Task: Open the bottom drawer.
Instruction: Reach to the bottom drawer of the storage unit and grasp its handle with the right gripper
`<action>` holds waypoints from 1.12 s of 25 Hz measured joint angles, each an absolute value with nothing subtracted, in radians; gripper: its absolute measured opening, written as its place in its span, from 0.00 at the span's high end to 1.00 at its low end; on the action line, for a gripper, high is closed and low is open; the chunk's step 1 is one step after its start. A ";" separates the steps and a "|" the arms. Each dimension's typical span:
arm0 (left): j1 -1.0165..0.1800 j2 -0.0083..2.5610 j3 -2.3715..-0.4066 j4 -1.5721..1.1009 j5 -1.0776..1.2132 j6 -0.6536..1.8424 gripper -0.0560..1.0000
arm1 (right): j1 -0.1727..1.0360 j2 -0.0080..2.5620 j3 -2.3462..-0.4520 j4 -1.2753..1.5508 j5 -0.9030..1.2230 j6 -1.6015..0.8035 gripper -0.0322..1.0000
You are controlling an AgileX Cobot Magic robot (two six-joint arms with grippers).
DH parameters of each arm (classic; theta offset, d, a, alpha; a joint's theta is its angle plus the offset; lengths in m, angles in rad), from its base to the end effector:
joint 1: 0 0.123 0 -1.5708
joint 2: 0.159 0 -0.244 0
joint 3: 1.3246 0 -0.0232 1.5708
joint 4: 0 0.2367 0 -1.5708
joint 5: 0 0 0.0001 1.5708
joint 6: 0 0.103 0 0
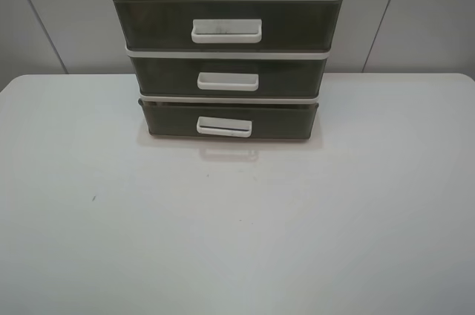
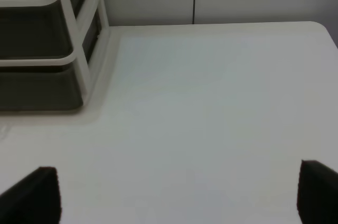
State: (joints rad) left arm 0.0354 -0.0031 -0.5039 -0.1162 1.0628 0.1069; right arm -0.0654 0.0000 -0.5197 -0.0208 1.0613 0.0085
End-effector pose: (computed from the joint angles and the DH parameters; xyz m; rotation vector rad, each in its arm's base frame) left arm 0.0340 -0.0092 0.2665 0.0787 2.0328 -0.0495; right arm 0.0326 -0.0040 0.2704 0.0760 2.0241 -0.0608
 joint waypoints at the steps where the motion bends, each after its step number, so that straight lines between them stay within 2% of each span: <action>1: 0.035 -0.003 -0.504 -0.116 1.063 0.107 0.27 | -0.075 0.000 -0.520 -0.021 1.061 0.009 0.22; 28: 0.035 -0.003 -0.504 -0.116 1.063 0.107 0.27 | -0.074 0.000 -0.520 -0.021 1.061 0.009 0.22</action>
